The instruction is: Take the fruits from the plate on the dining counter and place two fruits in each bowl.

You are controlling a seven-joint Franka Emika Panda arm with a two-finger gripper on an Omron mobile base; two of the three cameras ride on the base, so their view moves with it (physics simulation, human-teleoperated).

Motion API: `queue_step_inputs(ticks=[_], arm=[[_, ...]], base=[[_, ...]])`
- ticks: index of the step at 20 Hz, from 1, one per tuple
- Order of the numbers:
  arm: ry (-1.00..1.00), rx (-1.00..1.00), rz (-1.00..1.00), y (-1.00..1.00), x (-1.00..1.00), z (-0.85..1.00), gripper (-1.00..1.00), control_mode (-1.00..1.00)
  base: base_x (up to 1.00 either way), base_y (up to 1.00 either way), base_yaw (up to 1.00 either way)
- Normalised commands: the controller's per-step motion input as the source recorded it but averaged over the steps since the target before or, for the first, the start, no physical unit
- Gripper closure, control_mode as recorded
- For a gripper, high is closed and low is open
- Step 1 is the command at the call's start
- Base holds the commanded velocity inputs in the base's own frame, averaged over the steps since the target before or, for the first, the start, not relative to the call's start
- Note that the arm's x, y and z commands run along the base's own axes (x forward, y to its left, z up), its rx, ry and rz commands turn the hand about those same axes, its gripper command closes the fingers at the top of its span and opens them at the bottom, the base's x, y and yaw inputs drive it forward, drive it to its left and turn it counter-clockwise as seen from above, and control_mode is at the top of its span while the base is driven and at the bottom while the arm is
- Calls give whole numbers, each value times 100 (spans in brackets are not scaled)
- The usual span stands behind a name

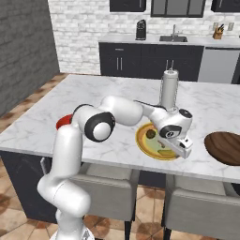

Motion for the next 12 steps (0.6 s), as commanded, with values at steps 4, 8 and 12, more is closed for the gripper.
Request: queue_step_inputs(ticks=[4, 8, 12], arm=[[-7, -2, 0, 3, 0, -23, -100, -100], [-12, -1, 0, 2, 0, 0, -100, -100], [0, 0, 0, 0, 0, 0, 100, -100]], base=[[0, 0, 0], [0, 0, 0], [0, 0, 0]])
